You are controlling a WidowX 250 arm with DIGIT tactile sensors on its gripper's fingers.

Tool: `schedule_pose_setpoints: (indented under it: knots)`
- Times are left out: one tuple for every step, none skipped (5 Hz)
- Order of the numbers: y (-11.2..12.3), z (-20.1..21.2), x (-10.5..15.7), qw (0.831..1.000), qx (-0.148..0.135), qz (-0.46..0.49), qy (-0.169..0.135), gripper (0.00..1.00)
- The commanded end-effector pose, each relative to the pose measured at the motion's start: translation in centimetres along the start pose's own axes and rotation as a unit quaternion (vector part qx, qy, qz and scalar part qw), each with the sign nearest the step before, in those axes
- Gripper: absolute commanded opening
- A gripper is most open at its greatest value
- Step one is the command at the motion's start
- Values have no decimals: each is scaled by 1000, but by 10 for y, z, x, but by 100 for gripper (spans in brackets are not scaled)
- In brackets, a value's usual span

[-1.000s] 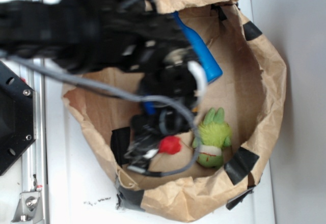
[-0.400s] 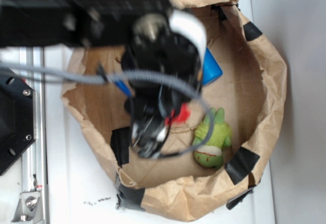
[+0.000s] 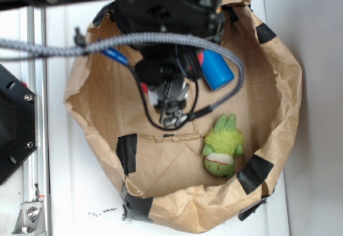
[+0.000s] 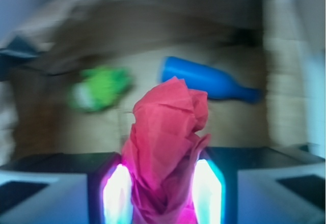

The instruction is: Grab the red paper.

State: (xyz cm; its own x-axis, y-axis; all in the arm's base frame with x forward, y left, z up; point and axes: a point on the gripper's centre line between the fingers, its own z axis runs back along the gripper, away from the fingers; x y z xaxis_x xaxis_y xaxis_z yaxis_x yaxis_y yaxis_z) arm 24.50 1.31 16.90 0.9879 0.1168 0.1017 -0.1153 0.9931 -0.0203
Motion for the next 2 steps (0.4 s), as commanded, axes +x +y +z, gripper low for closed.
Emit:
schedule_pose_setpoints:
  knots:
    - [-16,23,6,1000,-11,8,6,0]
    - [-17,18,7,1000,-18,-2,6,0]
